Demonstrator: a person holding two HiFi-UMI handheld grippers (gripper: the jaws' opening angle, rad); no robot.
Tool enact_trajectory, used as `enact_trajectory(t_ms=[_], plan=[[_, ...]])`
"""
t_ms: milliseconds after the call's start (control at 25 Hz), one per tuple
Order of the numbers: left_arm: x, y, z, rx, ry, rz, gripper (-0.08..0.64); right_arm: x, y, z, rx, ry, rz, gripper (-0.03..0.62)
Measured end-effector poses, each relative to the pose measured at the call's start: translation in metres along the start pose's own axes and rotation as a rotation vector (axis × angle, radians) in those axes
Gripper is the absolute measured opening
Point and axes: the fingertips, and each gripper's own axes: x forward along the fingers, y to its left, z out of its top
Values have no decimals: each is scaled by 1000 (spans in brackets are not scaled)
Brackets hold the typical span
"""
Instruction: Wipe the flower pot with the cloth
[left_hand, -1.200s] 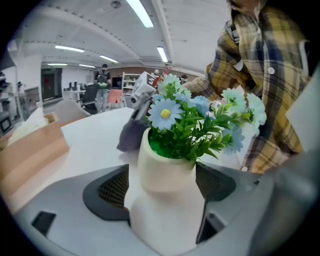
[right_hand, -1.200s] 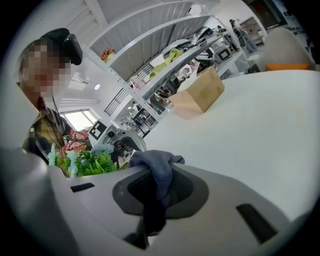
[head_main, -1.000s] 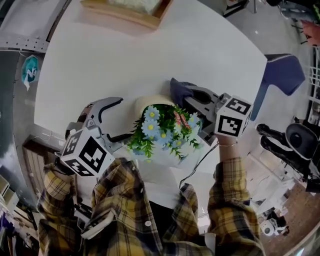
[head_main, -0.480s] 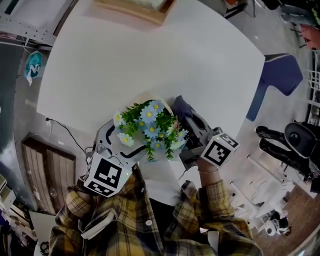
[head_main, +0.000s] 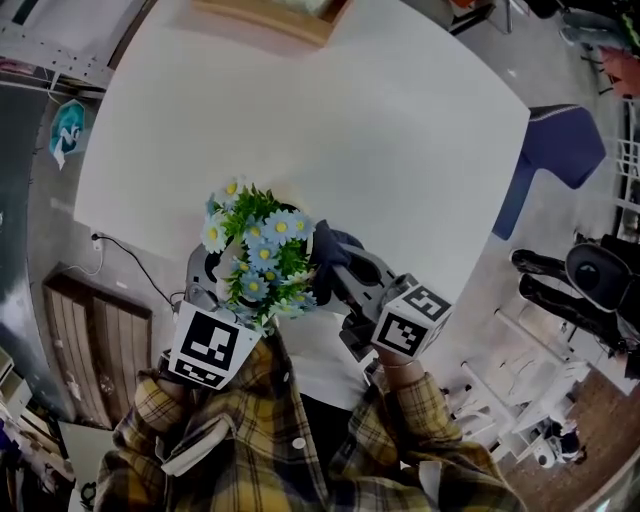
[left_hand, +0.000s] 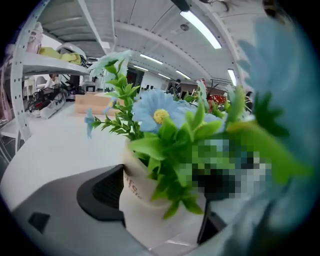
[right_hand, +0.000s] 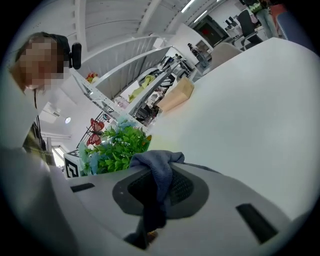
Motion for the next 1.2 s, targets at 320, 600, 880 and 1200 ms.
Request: enact_trajectory(t_ms=[320,600,880,1200], plan=[[3,9,9,82,30,-67,445,6,4,2,-23,46,43,21],[8,10,6,145,106,-171,446,17,-14,28,-17,30,18,21],[18,10,13,277,179,-317,445,32,-34,72,-77,27,5,21],[37,0,18,505,279,-565,445,58,-42,91,-199,283,205,21]])
